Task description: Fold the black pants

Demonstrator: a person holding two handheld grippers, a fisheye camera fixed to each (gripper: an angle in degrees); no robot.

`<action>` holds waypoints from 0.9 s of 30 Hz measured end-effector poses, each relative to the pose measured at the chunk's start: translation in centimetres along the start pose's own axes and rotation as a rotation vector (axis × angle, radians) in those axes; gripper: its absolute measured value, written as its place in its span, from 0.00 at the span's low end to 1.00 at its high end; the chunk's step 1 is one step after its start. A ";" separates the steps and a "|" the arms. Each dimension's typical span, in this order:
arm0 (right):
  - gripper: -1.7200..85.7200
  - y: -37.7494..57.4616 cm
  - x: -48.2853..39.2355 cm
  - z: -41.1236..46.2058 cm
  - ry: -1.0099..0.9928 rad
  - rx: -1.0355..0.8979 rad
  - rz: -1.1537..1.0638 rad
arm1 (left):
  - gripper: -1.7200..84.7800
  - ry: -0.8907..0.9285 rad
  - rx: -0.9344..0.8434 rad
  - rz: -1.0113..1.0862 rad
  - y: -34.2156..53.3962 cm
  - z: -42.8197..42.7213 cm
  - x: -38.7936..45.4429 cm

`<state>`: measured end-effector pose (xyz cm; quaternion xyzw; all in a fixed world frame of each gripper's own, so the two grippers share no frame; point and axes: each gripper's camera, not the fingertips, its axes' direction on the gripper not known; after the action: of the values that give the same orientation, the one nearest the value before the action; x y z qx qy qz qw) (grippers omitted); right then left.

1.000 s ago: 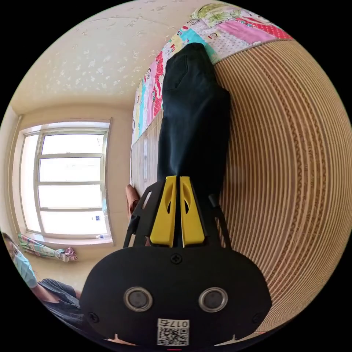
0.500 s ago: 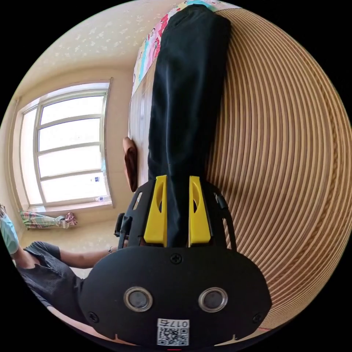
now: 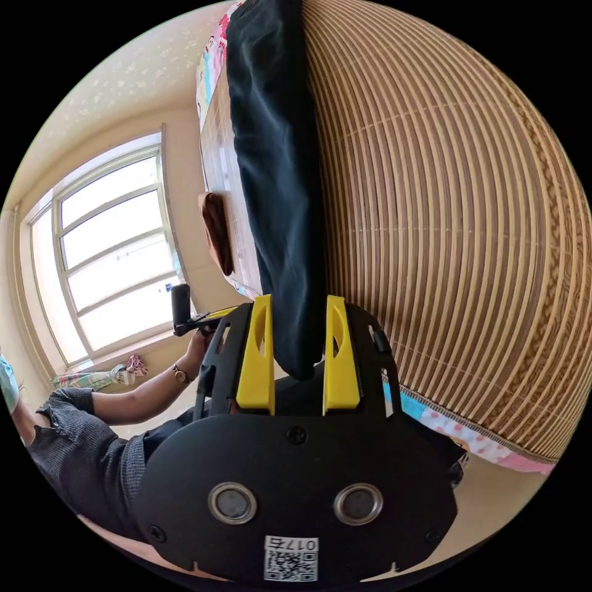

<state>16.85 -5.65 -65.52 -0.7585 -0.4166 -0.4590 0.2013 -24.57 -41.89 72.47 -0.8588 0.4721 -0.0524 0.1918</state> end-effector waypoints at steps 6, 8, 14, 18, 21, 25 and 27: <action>0.13 -6.4 3.1 0.5 -0.132 -0.022 0.019 | 0.14 0.069 0.094 0.020 -6.2 -0.1 0.2; 0.10 -8.0 3.3 1.7 -0.134 -0.070 0.008 | 0.14 0.032 -0.002 0.085 -9.7 2.5 1.9; 0.07 -7.4 1.9 0.0 -0.078 -0.057 -0.060 | 0.08 -0.014 -0.108 0.180 -8.5 8.3 6.5; 0.08 -3.9 4.5 0.7 0.164 -0.194 -0.009 | 0.08 0.055 -0.163 0.142 -4.5 12.6 7.7; 0.10 -2.0 7.8 1.1 0.136 -0.260 0.033 | 0.11 0.015 -0.337 0.115 -2.4 17.4 8.0; 0.14 -2.5 11.7 -2.7 -0.021 -0.090 0.035 | 0.12 0.006 -0.182 0.110 -4.5 14.4 7.8; 0.16 -4.1 13.4 -4.0 -0.084 -0.018 0.022 | 0.12 0.065 -0.082 0.115 -6.6 12.3 7.3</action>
<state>14.54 -0.06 -52.31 -0.7834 -0.4123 -0.4282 0.1815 -11.99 -41.31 63.03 -0.8352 0.5284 -0.0500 0.1436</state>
